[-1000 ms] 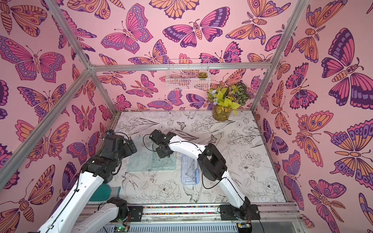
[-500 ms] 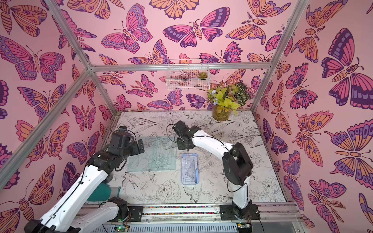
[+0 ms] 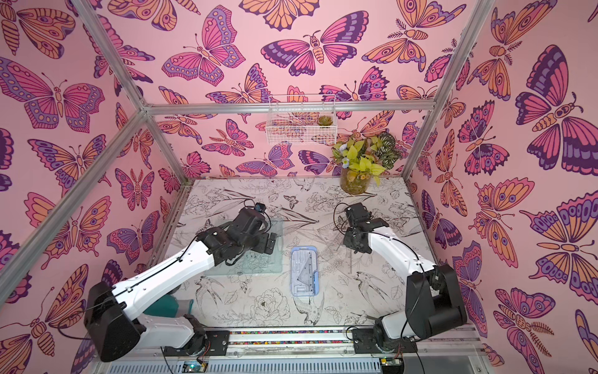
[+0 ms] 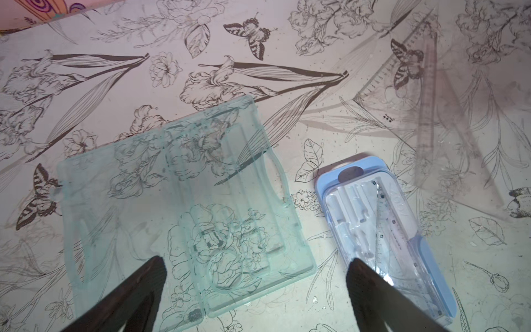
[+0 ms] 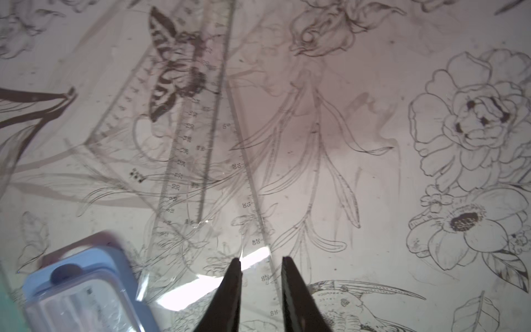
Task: Open the ruler set and take out the ruler
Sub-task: Place the ruler at the center of the board.
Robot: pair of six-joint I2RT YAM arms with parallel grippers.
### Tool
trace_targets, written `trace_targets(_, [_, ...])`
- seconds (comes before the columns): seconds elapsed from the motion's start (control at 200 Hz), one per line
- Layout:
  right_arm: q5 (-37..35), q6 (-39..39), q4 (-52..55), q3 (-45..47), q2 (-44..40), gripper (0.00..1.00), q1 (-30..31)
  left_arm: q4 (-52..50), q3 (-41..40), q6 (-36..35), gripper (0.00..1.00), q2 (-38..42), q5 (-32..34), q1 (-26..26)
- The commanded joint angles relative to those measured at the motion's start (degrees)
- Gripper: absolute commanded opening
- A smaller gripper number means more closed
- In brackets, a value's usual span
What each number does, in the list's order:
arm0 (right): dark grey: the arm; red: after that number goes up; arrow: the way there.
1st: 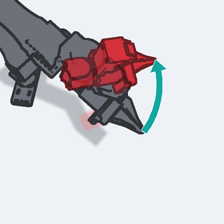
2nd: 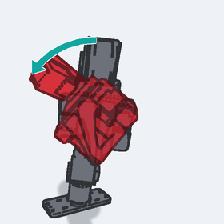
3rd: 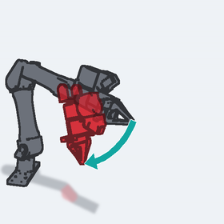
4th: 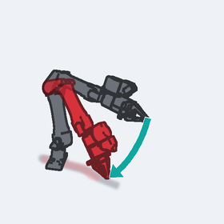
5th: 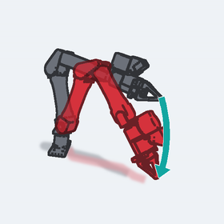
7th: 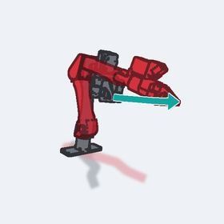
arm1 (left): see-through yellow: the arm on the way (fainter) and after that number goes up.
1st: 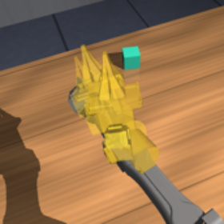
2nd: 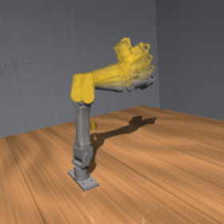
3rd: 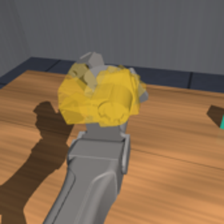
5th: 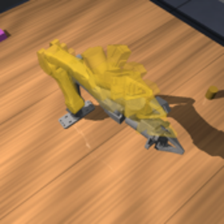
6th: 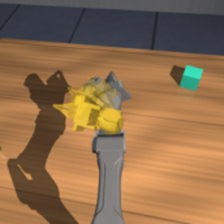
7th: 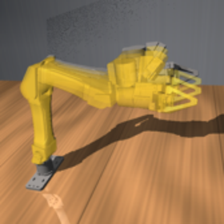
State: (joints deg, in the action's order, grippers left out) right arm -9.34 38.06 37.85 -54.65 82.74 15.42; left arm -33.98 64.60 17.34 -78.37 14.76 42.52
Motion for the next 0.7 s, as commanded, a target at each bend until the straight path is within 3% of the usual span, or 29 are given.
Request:
trace_targets(0.0, [1.41,0.4,-2.85,2.02,1.26,0.27,-0.43,0.52,1.32,-0.91,1.0,-0.75,-0.2,0.63])
trace_targets(0.125, [2.03,-0.59,-4.31,2.12,3.99,0.33,-0.45,0.71,0.8,-0.73,1.0,-0.61,0.65,0.68])
trace_targets(0.29, [8.17,-2.88,-6.19,0.07,8.86,0.52,0.9,0.84,0.7,-0.38,1.0,-1.12,0.88,0.66])
trace_targets(0.391, [5.11,-4.21,-3.98,-2.85,11.12,0.64,4.82,0.83,0.62,-0.01,1.0,-1.5,1.13,0.66])
trace_targets(0.696, [2.86,-2.64,-2.53,-6.76,17.79,0.65,10.67,0.82,0.09,0.5,1.0,-1.04,2.09,0.6])
